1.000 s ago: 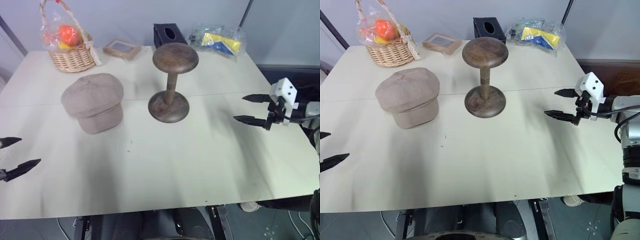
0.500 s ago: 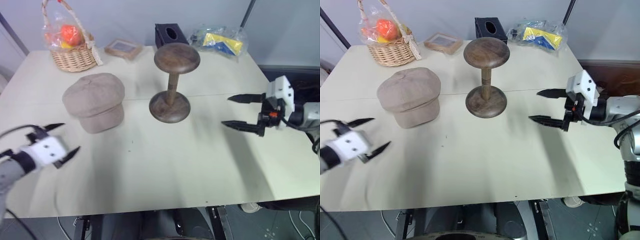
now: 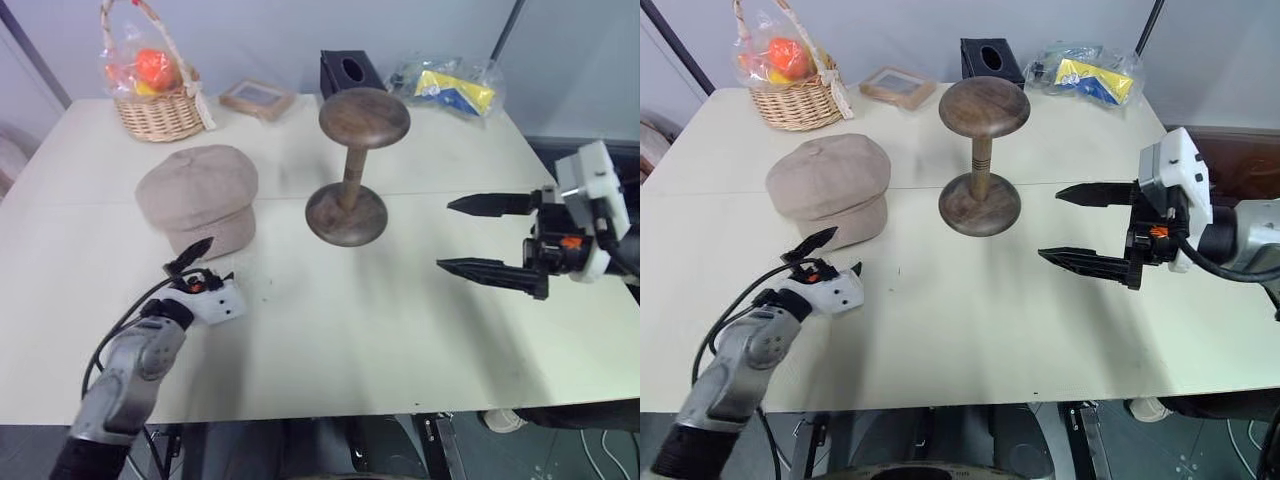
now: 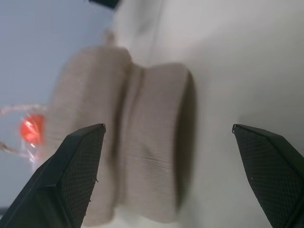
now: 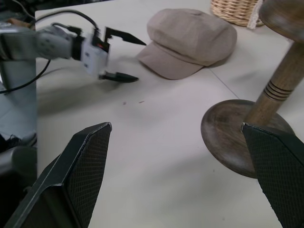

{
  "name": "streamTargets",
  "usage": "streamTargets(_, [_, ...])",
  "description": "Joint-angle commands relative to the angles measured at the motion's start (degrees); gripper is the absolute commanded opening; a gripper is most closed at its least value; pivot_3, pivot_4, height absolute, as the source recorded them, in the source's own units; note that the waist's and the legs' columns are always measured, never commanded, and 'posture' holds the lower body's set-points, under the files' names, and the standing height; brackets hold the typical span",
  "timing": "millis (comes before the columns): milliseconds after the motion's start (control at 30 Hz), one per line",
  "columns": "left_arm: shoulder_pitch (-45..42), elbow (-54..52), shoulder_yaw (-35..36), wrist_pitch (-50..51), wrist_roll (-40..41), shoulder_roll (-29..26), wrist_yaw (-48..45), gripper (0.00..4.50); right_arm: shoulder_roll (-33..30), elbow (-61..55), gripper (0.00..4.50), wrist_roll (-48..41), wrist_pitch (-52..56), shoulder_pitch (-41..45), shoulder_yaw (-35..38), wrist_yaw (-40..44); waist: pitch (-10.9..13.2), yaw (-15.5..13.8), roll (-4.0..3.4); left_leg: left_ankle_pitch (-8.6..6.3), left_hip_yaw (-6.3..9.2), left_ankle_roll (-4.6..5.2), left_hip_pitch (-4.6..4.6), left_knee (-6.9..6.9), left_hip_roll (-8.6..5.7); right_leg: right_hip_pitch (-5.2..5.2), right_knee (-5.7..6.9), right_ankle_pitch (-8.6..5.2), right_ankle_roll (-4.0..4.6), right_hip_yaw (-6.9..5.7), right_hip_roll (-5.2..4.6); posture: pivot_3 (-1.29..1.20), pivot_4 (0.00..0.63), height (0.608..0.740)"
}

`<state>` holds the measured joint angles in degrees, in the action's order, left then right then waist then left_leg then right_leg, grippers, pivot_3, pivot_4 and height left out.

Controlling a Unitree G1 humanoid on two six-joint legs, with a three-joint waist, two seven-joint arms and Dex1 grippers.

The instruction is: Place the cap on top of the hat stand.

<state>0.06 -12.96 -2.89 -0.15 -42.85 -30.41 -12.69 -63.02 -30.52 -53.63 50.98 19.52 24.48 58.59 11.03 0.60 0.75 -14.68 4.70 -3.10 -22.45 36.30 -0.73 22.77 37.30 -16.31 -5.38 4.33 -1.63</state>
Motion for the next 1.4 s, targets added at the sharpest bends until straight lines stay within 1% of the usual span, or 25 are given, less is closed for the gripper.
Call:
streamTargets(33, [-2.03, 0.25, -0.64, 3.17, -2.19, 1.69, 2.19, 4.50, -1.94, -3.55, 4.47, -6.49, 3.15, 2.45, 4.03, -4.00, -0.01, -0.02, 0.00, 0.00, 0.00, 0.00, 0.00, 0.02, 0.00, -0.01, 0.00, 0.00, 0.00, -0.02, 0.00, 0.00, 0.150, 0.740])
streamTargets(167, [-5.02, 4.20, -3.21, 4.25, -3.83, 2.85, 3.61, 4.50, -2.25, -3.74, 4.47, -10.82, 4.41, 4.68, 3.64, -6.90, -0.03, 0.00, 0.05, 0.00, 0.00, 0.00, 0.00, 0.02, 0.00, -0.02, 0.00, 0.00, -0.01, -0.01, -0.02, 0.00, 0.150, 0.740])
streamTargets(333, [-10.13, 12.38, -5.01, 8.45, -6.31, 4.65, 7.71, 4.50, -2.84, -3.43, 4.47, -11.93, 3.81, 5.80, 2.52, -8.04, -0.07, -0.53, -0.01, 0.01, 0.07, 0.01, 0.04, 0.13, -0.04, -0.12, 0.06, 0.01, -0.03, -0.08, -0.01, 0.00, 0.150, 0.740])
streamTargets(467, [-14.61, 20.73, -4.96, 10.90, -5.68, 5.67, 12.11, 4.50, -2.90, -2.35, 4.47, -11.67, 3.29, 6.44, 1.68, -8.17, -0.11, -0.64, -0.04, 0.00, 0.08, 0.01, 0.08, 0.27, -0.04, -0.19, 0.12, 0.05, -0.07, -0.09, 0.01, 0.00, 0.150, 0.740])
streamTargets(667, [-18.83, 27.57, -5.75, 11.22, -3.68, 6.20, 15.34, 4.50, -2.84, -1.97, 4.47, -10.92, 2.23, 5.47, 1.99, -7.46, -0.25, -0.11, -0.20, 0.00, 0.09, 0.01, 0.08, 0.38, -0.01, -0.20, 0.22, 0.06, -0.07, -0.09, 0.00, 0.00, 0.150, 0.740])
streamTargets(767, [-19.07, 28.37, -6.01, 9.71, -2.22, 5.45, 15.51, 3.65, -2.72, -1.87, 4.50, -10.15, 1.50, 3.95, 3.15, -6.64, -0.29, 0.03, -0.24, 0.00, 0.09, 0.01, 0.09, 0.39, -0.01, -0.21, 0.25, 0.06, -0.07, -0.09, -0.01, 0.00, 0.150, 0.740])
streamTargets(800, [-19.05, 28.45, -6.04, 9.44, -1.86, 5.14, 15.55, 3.17, -2.68, -1.85, 4.50, -9.90, 1.25, 3.42, 3.54, -6.43, -0.28, 0.09, -0.23, 0.00, 0.10, 0.01, 0.09, 0.40, -0.01, -0.21, 0.25, 0.06, -0.07, -0.09, 0.00, 0.00, 0.150, 0.740])
streamTargets(900, [-18.24, 27.71, -5.72, 8.73, -0.45, 3.78, 15.30, 1.52, -2.51, -1.88, 4.50, -9.00, 0.21, 1.03, 5.25, -5.44, -0.35, 0.05, -0.35, 0.00, 0.10, 0.01, 0.08, 0.41, 0.01, -0.20, 0.25, 0.06, -0.07, -0.08, 0.00, 0.00, 0.150, 0.740])
streamTargets(1000, [-17.37, 27.73, -5.19, 8.31, 1.12, 2.47, 15.18, 0.07, -2.20, -2.27, 4.50, -8.33, -0.85, -1.30, 6.75, -4.59, -0.57, 0.08, -0.53, 0.00, 0.10, 0.01, 0.10, 0.41, 0.00, -0.22, 0.26, 0.06, -0.07, -0.07, -0.01, 0.00, 0.150, 0.740])
streamTargets(1100, [-17.24, 28.04, -4.72, 8.63, 1.88, 1.60, 15.32, 0.02, -1.86, -2.27, 4.50, -7.78, -1.81, -2.74, 7.58, -4.27, -0.68, 0.29, -0.66, 0.00, 0.07, 0.01, 0.14, 0.41, 0.00, -0.24, 0.26, 0.06, -0.07, -0.04, 0.02, 0.00, 0.150, 0.740])
streamTargets(1233, [-18.49, 26.27, -2.73, 8.34, 3.48, -0.99, 14.48, 0.02, -1.51, -1.82, 4.50, -5.69, -3.85, -4.56, 8.07, -3.70, -0.71, 0.55, -0.68, 0.00, 0.06, 0.01, 0.15, 0.41, 0.04, -0.23, 0.26, 0.06, -0.07, -0.04, 0.07, 0.00, 0.150, 0.740])
streamTargets(1300, [-20.98, 25.96, -0.41, 7.59, 5.96, -3.35, 13.05, 0.02, -1.77, -1.23, 4.50, -4.96, -4.67, -5.30, 8.80, -2.83, -0.70, 0.53, -0.67, 0.00, 0.05, 0.01, 0.14, 0.41, 0.06, -0.21, 0.27, 0.06, -0.07, -0.04, 0.08, 0.00, 0.150, 0.740])
streamTargets(1400, [-27.07, 27.33, 1.66, 5.01, 9.37, -7.16, 11.03, 0.02, -2.45, 0.46, 4.50, -5.00, -4.44, -6.08, 10.52, -1.53, -0.60, 0.15, -0.49, 0.00, 0.10, 0.01, 0.04, 0.48, 0.05, -0.16, 0.27, 0.06, -0.06, -0.11, 0.12, 0.00, 0.150, 0.740])
